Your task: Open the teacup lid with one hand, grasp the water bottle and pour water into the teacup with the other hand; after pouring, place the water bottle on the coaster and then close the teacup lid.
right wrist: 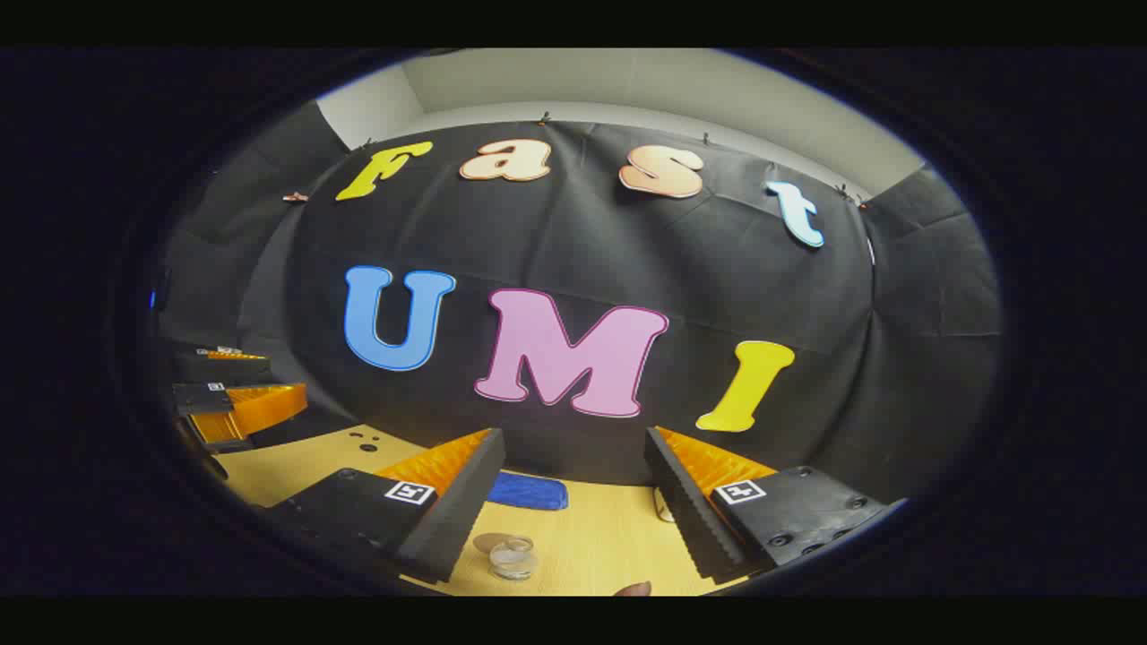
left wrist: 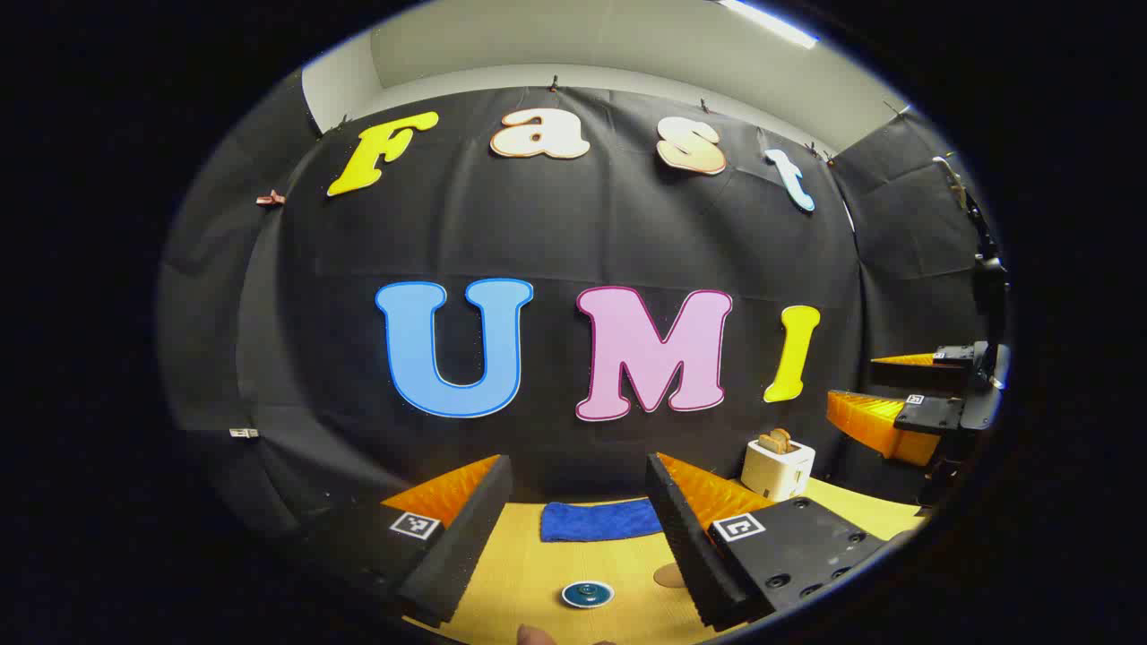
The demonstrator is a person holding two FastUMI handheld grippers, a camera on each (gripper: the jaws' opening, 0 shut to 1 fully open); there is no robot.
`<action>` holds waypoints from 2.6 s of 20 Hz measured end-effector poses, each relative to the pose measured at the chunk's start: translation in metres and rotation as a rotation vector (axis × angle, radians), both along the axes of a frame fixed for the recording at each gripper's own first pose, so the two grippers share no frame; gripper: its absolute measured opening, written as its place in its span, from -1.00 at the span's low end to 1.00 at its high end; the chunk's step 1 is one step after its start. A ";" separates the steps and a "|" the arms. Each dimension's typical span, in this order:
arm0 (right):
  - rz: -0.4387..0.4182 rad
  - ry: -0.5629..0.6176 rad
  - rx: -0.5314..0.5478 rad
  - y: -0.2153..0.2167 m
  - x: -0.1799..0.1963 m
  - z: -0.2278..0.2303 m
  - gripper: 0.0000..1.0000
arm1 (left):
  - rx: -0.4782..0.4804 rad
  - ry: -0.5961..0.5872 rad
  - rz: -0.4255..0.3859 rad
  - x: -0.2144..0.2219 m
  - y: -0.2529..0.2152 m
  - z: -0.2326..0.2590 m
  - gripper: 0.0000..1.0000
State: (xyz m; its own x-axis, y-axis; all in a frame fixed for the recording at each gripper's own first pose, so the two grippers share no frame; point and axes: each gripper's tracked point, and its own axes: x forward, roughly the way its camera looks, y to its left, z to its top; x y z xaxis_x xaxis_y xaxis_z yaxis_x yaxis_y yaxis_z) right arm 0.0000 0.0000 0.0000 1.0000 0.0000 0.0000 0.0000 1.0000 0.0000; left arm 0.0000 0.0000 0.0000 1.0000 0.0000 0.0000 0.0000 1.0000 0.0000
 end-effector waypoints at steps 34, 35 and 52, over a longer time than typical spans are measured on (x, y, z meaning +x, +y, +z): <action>0.078 0.206 0.026 0.028 -0.004 -0.141 0.93 | 0.093 0.227 -0.078 0.053 -0.028 -0.235 0.84; 0.079 0.221 0.025 0.030 -0.007 -0.150 0.95 | 0.098 0.242 -0.074 0.061 -0.027 -0.254 0.79; 0.101 0.398 0.116 0.072 -0.023 -0.303 0.95 | 0.098 0.320 -0.020 0.111 -0.018 -0.365 -0.28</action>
State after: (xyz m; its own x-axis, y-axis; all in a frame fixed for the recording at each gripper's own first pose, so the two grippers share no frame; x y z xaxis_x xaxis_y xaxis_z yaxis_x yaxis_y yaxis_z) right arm -0.0235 0.0719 -0.3033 0.9168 0.1205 -0.3807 -0.0750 0.9884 0.1320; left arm 0.1107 -0.0184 -0.3645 0.9490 -0.0044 -0.3152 0.0354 0.9950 0.0929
